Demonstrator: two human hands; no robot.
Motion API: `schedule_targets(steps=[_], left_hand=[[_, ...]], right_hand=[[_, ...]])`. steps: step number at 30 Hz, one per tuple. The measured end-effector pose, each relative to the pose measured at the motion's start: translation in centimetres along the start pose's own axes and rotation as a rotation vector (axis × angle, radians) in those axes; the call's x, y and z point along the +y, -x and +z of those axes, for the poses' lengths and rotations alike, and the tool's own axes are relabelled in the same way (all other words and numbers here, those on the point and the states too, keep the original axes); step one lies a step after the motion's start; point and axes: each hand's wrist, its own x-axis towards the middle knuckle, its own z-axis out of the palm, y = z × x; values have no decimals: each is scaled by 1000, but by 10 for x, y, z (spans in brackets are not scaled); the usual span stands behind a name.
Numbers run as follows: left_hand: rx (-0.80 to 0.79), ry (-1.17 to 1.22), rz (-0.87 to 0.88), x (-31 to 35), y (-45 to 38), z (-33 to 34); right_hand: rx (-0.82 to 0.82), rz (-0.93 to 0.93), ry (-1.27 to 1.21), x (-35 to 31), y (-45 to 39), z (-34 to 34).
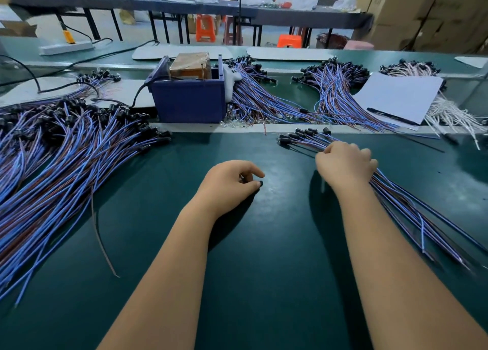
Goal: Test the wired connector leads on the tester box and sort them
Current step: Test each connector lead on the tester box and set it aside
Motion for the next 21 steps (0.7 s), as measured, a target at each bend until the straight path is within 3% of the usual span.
schedule_targets(steps=[5,10,14,18,21], left_hand=[[90,54,-34,1,0,-2],[423,182,-190,-1,-4,-14],[534,309,-304,-4,-7,-20],[540,247,-300,-4,-6,-22],[594,9,-282,-8,-3,-27]], right_hand=[[93,-47,-85,-46,22,17],[-100,-306,-375,-100,52,40],[-188,-341,-357,-118,60,51],[-124,-378,-288,-119,65,55],[-61,-444,-221,-117,72,57]])
